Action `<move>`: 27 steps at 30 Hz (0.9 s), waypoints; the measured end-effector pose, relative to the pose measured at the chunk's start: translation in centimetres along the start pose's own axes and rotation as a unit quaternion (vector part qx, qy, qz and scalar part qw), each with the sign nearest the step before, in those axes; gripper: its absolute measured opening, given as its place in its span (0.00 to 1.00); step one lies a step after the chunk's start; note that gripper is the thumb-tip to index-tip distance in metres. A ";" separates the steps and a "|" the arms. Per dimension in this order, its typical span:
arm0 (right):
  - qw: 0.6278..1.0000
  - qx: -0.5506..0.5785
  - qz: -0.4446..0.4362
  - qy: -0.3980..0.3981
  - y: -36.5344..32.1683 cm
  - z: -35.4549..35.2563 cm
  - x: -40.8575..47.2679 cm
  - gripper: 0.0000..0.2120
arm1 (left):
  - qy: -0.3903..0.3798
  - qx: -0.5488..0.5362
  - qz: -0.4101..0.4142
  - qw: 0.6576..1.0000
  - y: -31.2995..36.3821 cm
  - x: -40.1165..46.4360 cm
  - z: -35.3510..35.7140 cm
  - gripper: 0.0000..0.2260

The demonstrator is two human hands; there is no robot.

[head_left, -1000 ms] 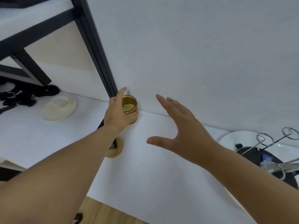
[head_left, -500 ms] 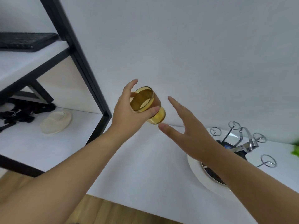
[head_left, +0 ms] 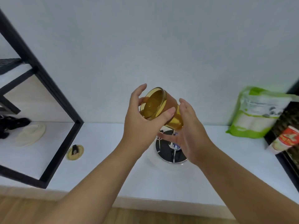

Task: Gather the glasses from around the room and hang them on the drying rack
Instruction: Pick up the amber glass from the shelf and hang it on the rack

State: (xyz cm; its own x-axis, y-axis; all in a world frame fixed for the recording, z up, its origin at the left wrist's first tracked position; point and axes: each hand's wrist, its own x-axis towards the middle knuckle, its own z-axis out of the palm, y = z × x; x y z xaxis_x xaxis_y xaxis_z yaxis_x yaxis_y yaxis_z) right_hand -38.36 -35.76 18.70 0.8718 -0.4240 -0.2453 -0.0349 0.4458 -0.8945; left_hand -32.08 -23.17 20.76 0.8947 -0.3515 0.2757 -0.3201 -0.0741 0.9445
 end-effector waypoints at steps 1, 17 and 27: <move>0.999 0.040 0.019 -0.003 -0.3 -1.1 -0.3 0.22 | -0.002 -0.010 -0.003 1.000 0.3 -0.6 1.2 0.39; 0.964 0.240 0.105 0.052 1.5 -14.1 -3.6 0.26 | -0.056 0.182 -0.032 0.981 -8.7 -2.6 4.5 0.19; 0.961 0.239 0.109 0.087 3.1 -14.3 -3.0 0.23 | -0.105 0.334 -0.014 0.936 -13.2 -1.0 3.9 0.18</move>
State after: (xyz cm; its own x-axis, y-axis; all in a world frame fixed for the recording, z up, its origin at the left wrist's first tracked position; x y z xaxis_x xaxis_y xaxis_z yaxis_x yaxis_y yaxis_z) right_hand -48.02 -44.34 11.30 0.7725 -0.3873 -0.5033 0.0574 0.8319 -0.5520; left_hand -29.98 -25.45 7.28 0.8468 -0.5120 0.1445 -0.4840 -0.6288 0.6086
